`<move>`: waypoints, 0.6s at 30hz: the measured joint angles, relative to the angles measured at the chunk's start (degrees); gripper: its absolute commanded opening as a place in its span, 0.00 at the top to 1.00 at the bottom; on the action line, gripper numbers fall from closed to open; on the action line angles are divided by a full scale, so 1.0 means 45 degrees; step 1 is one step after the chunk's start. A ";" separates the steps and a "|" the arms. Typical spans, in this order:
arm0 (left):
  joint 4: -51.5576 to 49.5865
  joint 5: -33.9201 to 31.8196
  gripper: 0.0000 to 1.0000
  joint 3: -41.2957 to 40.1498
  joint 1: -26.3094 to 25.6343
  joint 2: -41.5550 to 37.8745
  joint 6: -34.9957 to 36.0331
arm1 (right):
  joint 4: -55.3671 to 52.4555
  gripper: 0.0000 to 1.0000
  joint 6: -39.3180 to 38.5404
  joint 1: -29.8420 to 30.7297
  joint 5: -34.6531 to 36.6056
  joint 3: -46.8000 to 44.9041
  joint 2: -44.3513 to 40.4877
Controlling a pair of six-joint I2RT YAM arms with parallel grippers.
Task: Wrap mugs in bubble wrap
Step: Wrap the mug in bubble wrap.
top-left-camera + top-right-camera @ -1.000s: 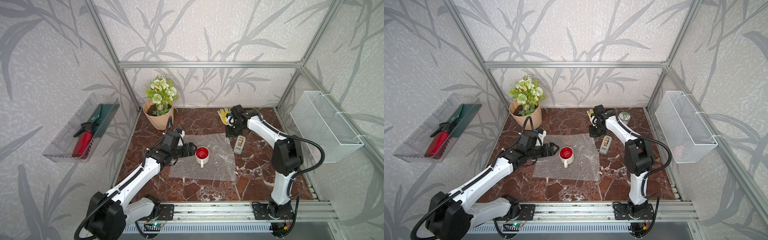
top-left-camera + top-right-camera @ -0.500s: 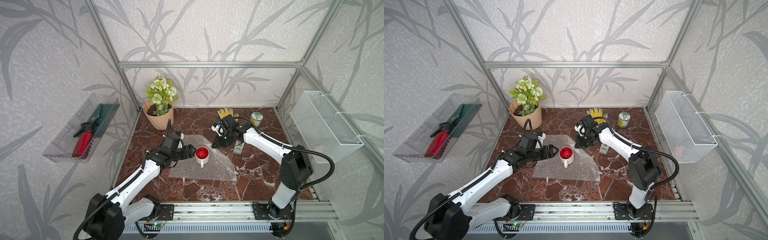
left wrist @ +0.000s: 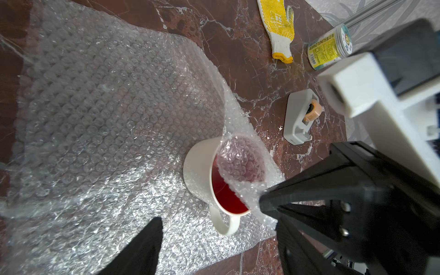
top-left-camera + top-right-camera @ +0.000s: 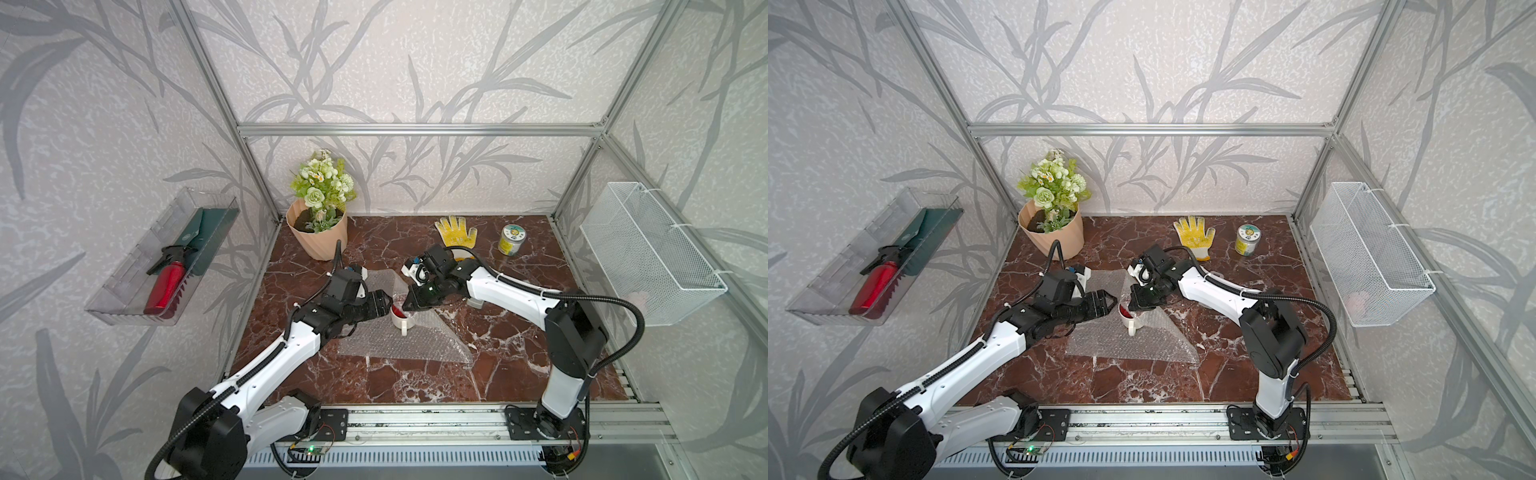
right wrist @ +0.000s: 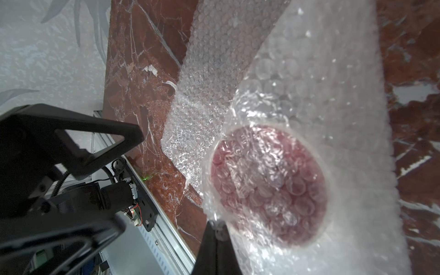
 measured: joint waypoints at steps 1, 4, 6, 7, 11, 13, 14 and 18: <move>0.0058 0.0000 0.23 -0.0005 -0.0053 0.0131 -0.0015 | 0.0107 1.00 0.0053 0.0000 0.0005 -0.0053 0.0121; 0.0175 -0.0049 0.22 -0.0024 -0.0058 0.0486 -0.0112 | 0.0393 1.00 0.0214 0.0010 0.0073 -0.0189 0.0408; 0.0291 -0.0121 0.20 -0.0029 -0.0068 0.0719 -0.0233 | 0.0515 1.00 0.0277 0.0015 0.0087 -0.0287 0.0486; 0.0389 -0.0185 0.20 -0.0029 -0.0068 0.0874 -0.0287 | 0.0583 1.00 0.0296 0.0015 0.0092 -0.0335 0.0491; 0.0816 -0.0243 0.15 -0.0029 -0.0068 0.1549 -0.0486 | 0.0835 1.00 0.0364 0.0015 0.0121 -0.0500 0.0491; 0.1098 -0.0238 0.15 -0.0029 -0.0068 0.1938 -0.0549 | 0.0947 1.00 0.0432 0.0015 0.0146 -0.0588 0.0491; 0.1205 -0.0233 0.15 -0.0029 -0.0068 0.2127 -0.0554 | 0.1001 1.00 0.0457 0.0015 0.0146 -0.0627 0.0491; 0.1409 -0.0185 0.17 -0.0024 -0.0068 0.2977 -0.0554 | 0.1122 1.00 0.0529 0.0024 0.0146 -0.0695 0.0491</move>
